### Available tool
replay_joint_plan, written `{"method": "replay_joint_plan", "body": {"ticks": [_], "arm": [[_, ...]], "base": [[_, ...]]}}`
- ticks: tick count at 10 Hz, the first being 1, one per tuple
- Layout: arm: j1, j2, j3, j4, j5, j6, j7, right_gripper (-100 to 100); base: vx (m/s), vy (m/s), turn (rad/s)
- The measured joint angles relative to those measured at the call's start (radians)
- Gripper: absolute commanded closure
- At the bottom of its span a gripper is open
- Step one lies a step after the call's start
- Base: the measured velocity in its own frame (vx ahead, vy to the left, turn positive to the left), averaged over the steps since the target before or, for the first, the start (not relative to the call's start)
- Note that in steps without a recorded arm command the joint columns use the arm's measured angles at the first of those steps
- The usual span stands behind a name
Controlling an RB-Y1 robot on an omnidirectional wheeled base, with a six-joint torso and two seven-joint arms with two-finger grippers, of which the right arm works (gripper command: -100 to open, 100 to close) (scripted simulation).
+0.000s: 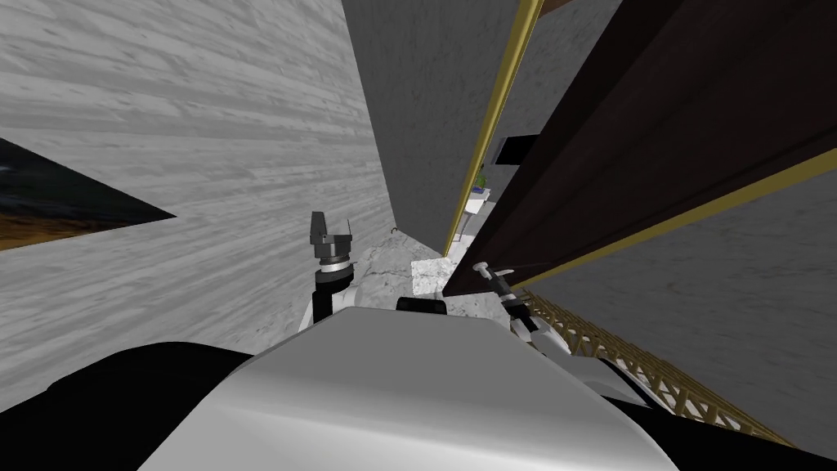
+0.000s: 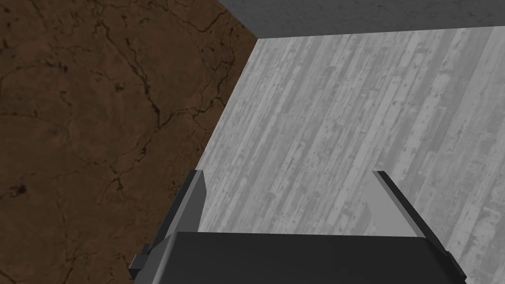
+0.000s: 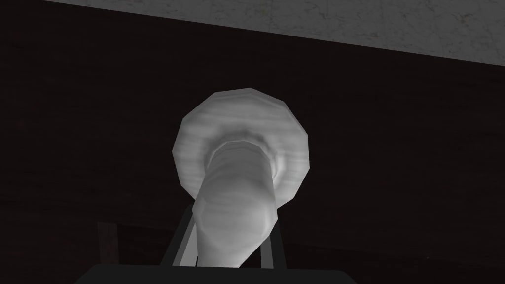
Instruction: Pull the door open
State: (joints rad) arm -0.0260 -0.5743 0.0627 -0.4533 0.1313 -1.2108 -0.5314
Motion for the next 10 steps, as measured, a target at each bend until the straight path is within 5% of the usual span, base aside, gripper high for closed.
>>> {"method": "replay_joint_plan", "body": {"ticks": [7, 10], "arm": [[-0.016, -0.015, -0.001, 0.098, 0.003, -0.083, -0.007, 100], [0.006, -0.017, -0.002, 0.085, 0.004, -0.099, -0.009, 100]], "base": [[-0.128, -0.059, 0.128], [-0.208, -0.123, 0.19]]}}
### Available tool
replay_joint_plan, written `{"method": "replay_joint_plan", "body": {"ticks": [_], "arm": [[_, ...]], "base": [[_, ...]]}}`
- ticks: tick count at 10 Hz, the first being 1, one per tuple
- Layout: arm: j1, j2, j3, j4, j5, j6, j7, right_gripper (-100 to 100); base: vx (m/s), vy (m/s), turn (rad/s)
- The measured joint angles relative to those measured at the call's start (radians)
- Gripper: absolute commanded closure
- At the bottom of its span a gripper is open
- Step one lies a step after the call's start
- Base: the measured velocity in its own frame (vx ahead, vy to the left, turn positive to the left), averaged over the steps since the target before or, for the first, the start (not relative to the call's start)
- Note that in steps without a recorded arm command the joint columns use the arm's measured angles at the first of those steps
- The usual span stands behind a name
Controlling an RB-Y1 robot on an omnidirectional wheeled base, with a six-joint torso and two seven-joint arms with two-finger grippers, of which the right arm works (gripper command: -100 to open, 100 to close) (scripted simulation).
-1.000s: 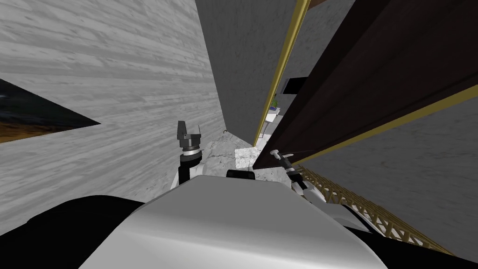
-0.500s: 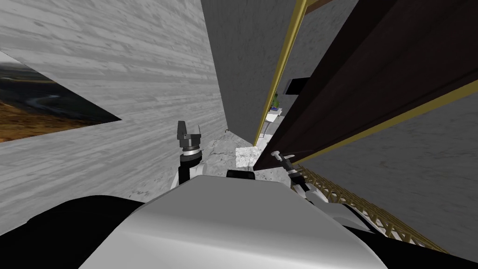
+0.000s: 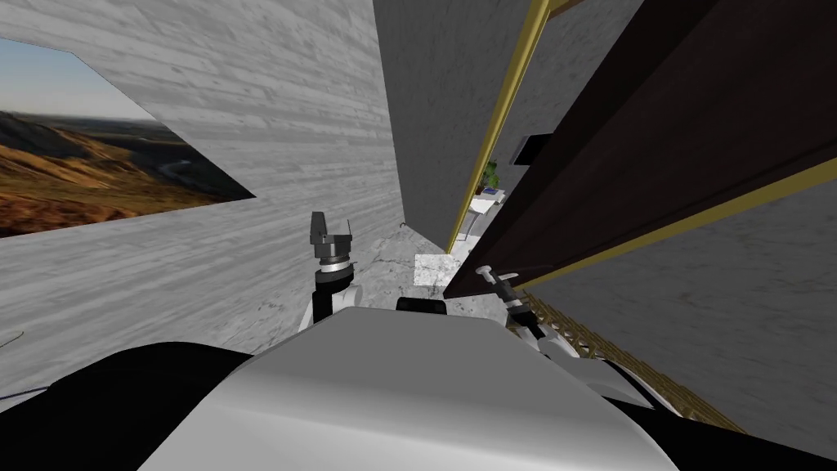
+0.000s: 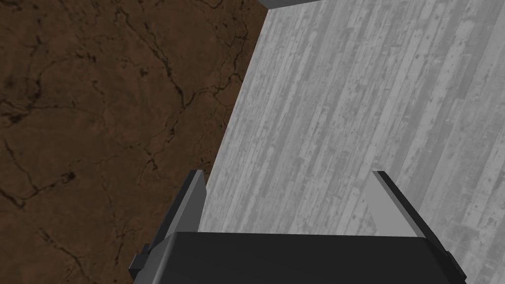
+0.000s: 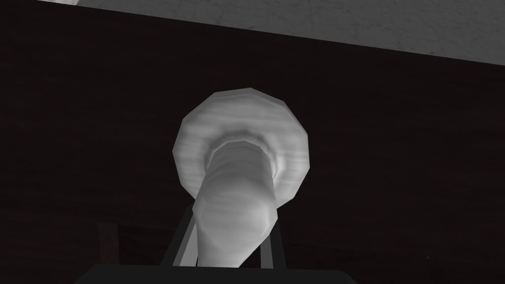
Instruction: Pull the door open
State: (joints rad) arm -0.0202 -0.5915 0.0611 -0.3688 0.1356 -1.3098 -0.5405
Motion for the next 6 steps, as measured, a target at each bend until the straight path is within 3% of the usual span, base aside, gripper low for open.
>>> {"method": "replay_joint_plan", "body": {"ticks": [1, 2, 4, 6], "arm": [[0.009, -0.002, -0.001, -0.003, 0.0, -0.004, -0.001, 100], [0.049, -0.007, -0.007, -0.061, -0.004, 0.012, -0.003, 100], [0.02, -0.004, 0.0, -0.007, 0.002, -0.019, -0.003, 100], [0.03, -0.01, -0.004, -0.003, -0.001, -0.022, -0.004, 100]], "base": [[-0.205, -0.104, 0.2], [-0.154, -0.077, 0.042], [-0.03, -0.004, -0.014], [-0.069, -0.029, 0.093]]}}
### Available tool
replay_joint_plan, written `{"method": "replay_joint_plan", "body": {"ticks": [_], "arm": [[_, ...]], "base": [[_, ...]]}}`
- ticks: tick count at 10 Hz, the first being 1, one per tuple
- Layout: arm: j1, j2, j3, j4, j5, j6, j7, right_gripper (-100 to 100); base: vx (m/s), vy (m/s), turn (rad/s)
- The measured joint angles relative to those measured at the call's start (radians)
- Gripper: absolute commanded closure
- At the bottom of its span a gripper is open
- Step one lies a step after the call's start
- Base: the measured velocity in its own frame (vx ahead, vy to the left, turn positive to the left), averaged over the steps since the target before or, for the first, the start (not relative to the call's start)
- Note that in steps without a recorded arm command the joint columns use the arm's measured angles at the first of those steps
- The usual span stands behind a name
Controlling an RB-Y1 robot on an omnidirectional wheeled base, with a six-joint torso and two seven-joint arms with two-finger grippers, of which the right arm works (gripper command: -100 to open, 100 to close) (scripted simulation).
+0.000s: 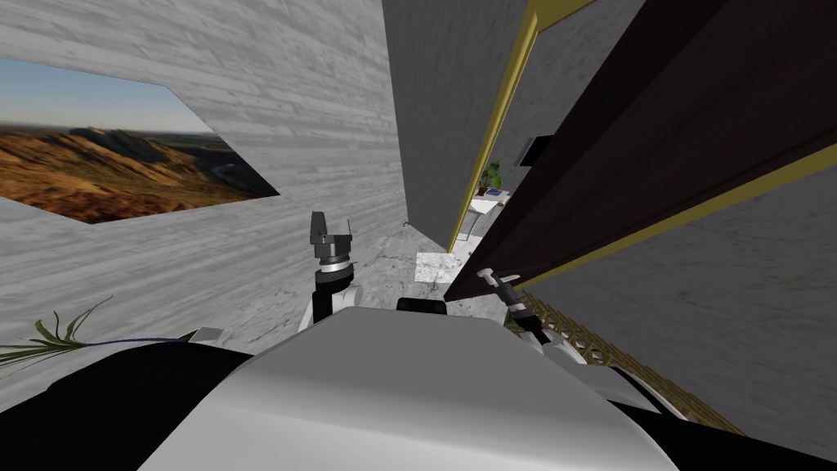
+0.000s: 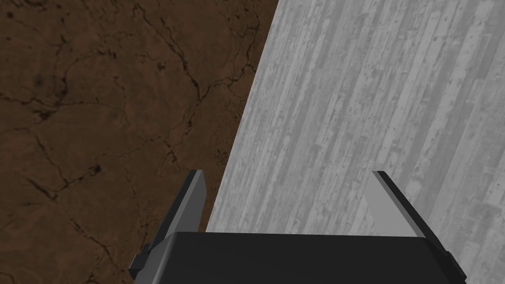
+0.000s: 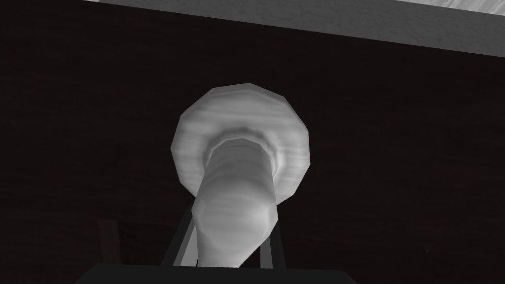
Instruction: Pull the door open
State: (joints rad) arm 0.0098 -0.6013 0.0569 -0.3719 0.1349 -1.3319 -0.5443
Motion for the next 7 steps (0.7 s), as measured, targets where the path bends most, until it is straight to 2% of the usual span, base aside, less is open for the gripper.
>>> {"method": "replay_joint_plan", "body": {"ticks": [1, 2, 4, 5, 7], "arm": [[0.001, -0.001, -0.001, -0.002, 0.0, 0.001, -0.001, 100], [-0.01, 0.0, 0.001, 0.015, 0.001, -0.007, 0.0, 100], [-0.028, -0.004, -0.001, 0.06, 0.001, -0.041, 0.002, 100], [-0.019, -0.006, -0.003, 0.047, 0.0, -0.041, 0.002, 100], [-0.019, -0.004, -0.001, 0.056, 0.002, -0.044, 0.001, 100]], "base": [[-0.027, -0.019, 0.014], [-0.1, -0.048, 0.175], [-0.169, -0.064, 0.128], [-0.065, -0.033, 0.027], [-0.138, -0.074, 0.163]]}}
